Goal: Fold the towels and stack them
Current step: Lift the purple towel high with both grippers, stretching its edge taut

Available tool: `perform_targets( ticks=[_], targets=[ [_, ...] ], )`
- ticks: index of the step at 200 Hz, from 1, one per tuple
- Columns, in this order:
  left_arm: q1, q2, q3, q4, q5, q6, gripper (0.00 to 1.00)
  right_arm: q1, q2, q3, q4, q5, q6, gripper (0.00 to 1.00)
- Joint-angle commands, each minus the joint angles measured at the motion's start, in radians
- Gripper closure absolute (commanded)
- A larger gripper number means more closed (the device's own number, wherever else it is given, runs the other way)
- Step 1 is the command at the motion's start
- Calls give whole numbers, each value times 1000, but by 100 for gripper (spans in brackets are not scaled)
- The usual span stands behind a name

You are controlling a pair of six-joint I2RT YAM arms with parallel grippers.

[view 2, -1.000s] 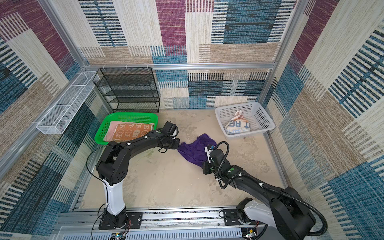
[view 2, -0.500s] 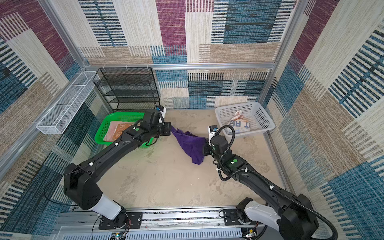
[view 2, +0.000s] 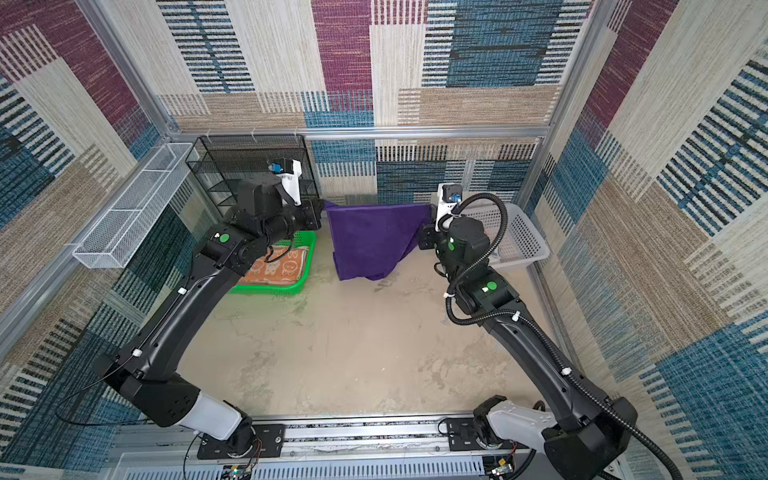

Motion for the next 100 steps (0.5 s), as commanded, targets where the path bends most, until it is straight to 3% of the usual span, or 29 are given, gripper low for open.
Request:
perform_targets(
  ticks=[1,48,100],
  targets=[
    [8,-27,-28,-39,0,28,100,-6,5,15,29,-15,-25,100],
    [13,-86,-137,33,101,-4,100,-5,-28,-44,78,-77,-39,100],
    [12,-136,4,39,174,10,100,-5,-41,95,60,-152,-96,100]
  ],
)
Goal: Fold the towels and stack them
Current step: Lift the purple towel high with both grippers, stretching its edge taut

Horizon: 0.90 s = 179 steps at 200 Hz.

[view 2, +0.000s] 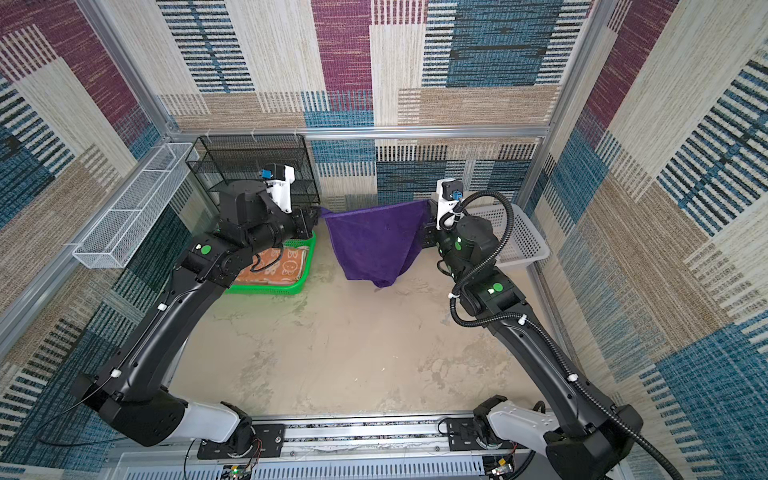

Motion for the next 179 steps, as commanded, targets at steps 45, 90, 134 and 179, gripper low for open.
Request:
perform_targets(
  ticks=[45,90,134,179],
  targets=[
    [-4,-122,119,44,95,16,100,0,-35,185,-1,-283,-41,100],
    [-7,-263,108,77,124,10,100,0,-73,262,-14,-468,28,100],
    [-7,-399,8,142,130,-40,100,0,-142,254,5,-549,109,100],
    [-7,-434,-64,154,140,-86,100,0,-185,214,9,-548,144,100]
  ],
)
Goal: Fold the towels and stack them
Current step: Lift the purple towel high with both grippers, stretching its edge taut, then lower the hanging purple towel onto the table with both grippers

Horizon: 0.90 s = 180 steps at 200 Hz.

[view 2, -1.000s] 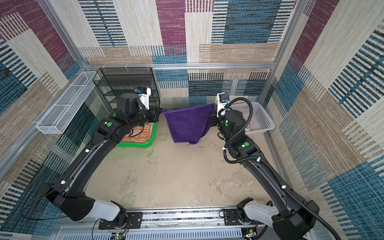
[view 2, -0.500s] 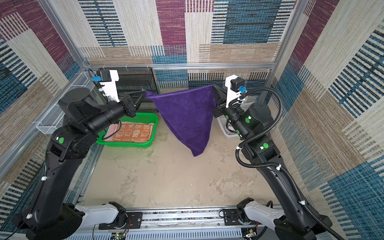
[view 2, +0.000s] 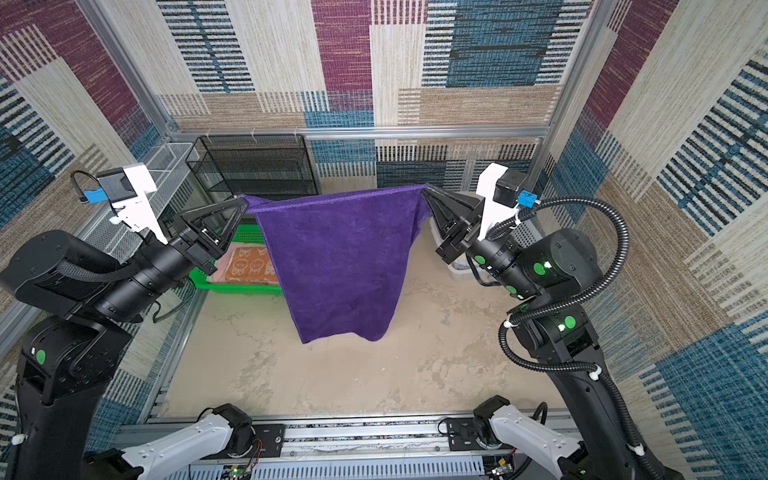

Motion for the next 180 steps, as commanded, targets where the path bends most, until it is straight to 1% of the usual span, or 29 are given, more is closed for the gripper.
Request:
perform_targets(
  ticks=[1,19,51,74,95,111,164,180],
  targets=[
    [2,-7,-25,42,-25,-44,100,-1,-13,-11,35,35,44,100],
    [2,4,-49,44,-53,-43,100,-1,-7,-20,22,82,34,100],
    [2,71,-46,34,-139,1,100,-1,46,-27,8,276,-26,100],
    [3,166,-16,22,-219,47,100,-3,125,-26,21,393,-94,100],
    [8,281,27,10,-283,86,100,-10,221,-25,45,466,-140,100],
    [18,379,62,4,-318,108,100,-37,301,-22,69,484,-149,100],
    [104,728,229,5,-344,151,100,-141,537,-34,180,457,-106,100],
    [129,817,262,8,-329,152,100,-158,601,-40,199,463,-97,100]
  ],
)
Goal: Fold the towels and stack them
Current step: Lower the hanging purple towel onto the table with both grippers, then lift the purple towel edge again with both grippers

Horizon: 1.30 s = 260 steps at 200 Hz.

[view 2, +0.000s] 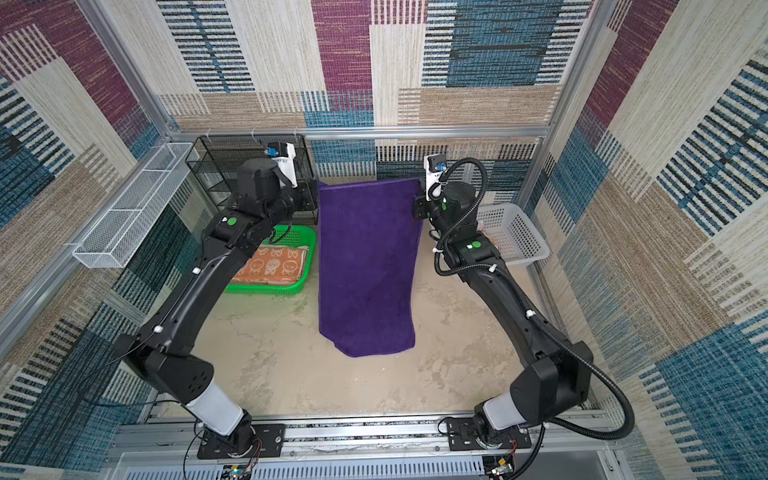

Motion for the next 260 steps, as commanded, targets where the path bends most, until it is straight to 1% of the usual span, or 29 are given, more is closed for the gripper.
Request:
perform_targets(
  ticks=[1,36,61,84,112,131,164,208,243,260],
  targets=[
    [29,98,43,13,-27,39,100,-20,69,-8,96,26,22,100],
    [66,261,71,15,45,27,100,-39,191,-43,137,55,29,100],
    [80,334,75,22,104,11,100,-53,249,-44,140,53,40,100],
    [82,359,74,14,134,6,100,-58,266,-55,135,38,47,100],
    [82,335,67,8,159,3,100,-59,241,-56,126,20,49,100],
    [82,284,54,3,182,-6,100,-59,183,-60,113,-20,47,100],
    [82,137,-4,18,242,-22,100,-59,32,-93,98,-113,30,100],
    [78,-112,-110,70,349,-58,100,-59,-158,-78,0,-289,16,100],
    [61,-314,-207,117,409,-66,100,-59,-305,-81,-35,-410,49,100],
    [55,-422,-262,144,424,-70,100,-58,-366,-60,-80,-476,71,100]
  ],
)
